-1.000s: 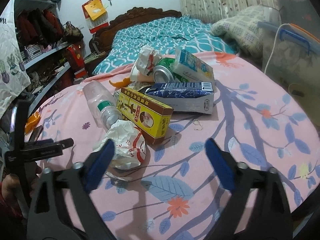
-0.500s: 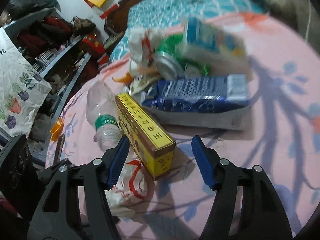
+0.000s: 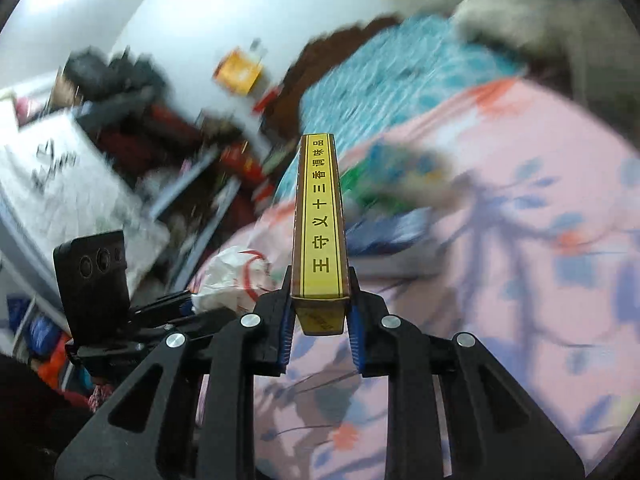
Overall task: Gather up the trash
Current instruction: 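Grasp the yellow box with the right gripper and drop it into the beige wastebasket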
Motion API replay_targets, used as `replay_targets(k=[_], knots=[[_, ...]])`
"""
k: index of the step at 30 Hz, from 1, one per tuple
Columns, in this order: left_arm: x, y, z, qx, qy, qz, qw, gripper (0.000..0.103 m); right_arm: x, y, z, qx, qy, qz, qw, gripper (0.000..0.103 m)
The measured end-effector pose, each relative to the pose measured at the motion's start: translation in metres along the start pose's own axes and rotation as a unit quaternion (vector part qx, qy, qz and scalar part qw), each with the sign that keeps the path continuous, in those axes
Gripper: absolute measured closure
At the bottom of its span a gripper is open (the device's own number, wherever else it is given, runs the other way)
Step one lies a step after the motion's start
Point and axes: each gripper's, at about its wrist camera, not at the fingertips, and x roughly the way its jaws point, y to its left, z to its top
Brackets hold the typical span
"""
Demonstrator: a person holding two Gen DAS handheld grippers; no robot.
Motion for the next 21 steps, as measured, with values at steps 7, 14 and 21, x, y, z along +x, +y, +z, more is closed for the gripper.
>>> replay_targets(k=[7,14,21], knots=[[0.106,-0.082,0.096,0.093,0.042,-0.053,0.9933,0.065,-0.109,-0.11,0.009,0.154,-0.167,-0.13,0.965,0.078],[0.259,-0.193,0.168,0.141,0.118,-0.122,0.9753,0.064,-0.159,-0.196,0.016,0.263,-0.21,-0.234,0.912,0.078],[0.356,-0.227,0.179,0.138,0.17,-0.093,0.9713,0.039,-0.171,-0.236,0.022,0.313,-0.205,-0.223,0.9,0.043]])
